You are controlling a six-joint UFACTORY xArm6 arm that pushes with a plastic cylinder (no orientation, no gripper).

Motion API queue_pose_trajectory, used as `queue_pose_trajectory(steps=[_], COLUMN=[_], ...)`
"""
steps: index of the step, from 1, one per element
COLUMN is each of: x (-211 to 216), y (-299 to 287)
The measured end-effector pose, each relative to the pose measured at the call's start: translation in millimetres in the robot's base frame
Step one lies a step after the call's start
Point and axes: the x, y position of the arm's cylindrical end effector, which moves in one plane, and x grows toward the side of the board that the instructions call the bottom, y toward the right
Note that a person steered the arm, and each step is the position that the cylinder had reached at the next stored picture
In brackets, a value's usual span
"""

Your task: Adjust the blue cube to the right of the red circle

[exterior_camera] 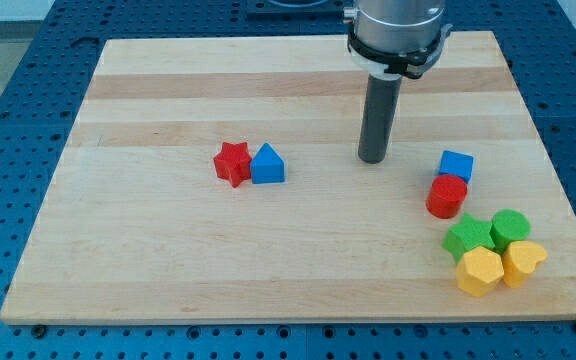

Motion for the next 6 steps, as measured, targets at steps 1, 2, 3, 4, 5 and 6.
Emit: queue_pose_trajectory(steps=[1, 2, 3, 4, 5, 6], x=[0, 0, 0, 1, 16, 31], y=[13, 39, 67, 92, 105, 107])
